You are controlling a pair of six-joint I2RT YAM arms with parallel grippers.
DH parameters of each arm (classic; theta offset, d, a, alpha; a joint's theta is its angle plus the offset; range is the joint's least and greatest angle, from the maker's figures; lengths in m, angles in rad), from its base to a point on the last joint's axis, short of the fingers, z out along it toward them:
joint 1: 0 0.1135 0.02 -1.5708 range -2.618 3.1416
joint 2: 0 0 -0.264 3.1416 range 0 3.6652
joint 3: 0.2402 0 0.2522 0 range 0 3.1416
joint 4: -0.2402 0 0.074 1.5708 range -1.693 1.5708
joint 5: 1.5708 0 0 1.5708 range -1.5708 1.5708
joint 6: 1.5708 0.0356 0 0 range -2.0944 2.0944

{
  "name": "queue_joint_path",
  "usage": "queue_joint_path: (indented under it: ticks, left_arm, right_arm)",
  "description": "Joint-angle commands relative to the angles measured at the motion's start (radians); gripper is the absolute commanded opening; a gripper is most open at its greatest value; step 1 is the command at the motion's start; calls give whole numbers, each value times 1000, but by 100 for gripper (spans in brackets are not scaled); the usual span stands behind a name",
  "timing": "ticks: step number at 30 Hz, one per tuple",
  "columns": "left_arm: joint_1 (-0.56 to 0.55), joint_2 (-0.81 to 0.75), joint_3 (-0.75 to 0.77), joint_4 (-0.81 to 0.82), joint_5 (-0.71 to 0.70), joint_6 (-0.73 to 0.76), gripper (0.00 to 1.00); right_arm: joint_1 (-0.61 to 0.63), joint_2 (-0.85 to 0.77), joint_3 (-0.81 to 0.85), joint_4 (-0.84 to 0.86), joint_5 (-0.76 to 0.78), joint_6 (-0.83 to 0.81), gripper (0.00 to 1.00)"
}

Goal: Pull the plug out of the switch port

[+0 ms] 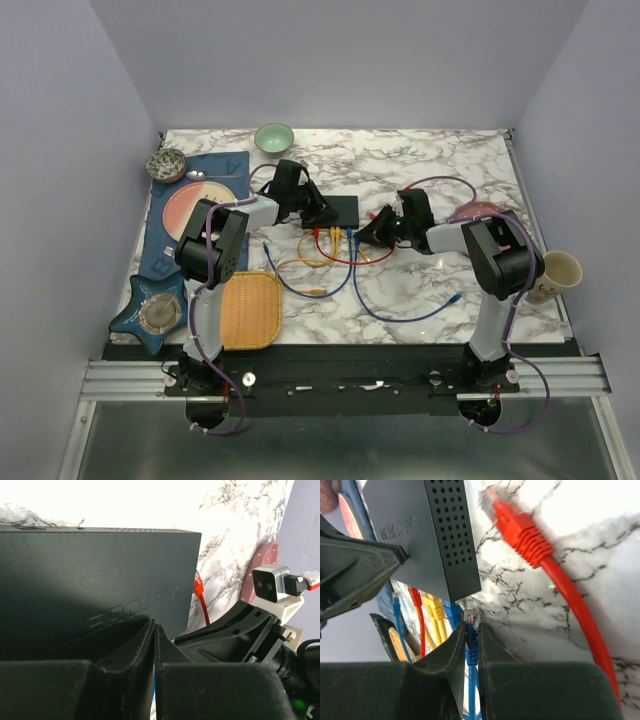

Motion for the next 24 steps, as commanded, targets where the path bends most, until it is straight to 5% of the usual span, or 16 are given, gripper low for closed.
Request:
queue_joint_path:
  ticks: [1,8,12,17,22,23,24]
  left_arm:
    - [-7,22,-8,7,29,-13,15]
    - [-5,-7,-20,17,30,-13,15]
    - [-2,-32,-36,21,27,-10,15]
    - [-2,-49,-54,19,26,-15,16]
    - [-2,-55,-68,17,24,-18,17]
    - [-2,-60,-69,16,23,-18,17]
    - [-2,-60,-71,14,21,-18,18]
  right_arm:
    - [-1,-54,-40,-139,-3,-83,1]
    - [-1,-329,-73,-194,236,-180,0]
    - [-1,-428,27,-416,435,-316,1]
    - [-4,-430,93,-560,673,-367,1]
    - [-7,-372,72,-609,735,-362,1]
    - [-7,-362,70,-615,732,-358,3]
    - [-7,-361,61,-618,723,-350,19]
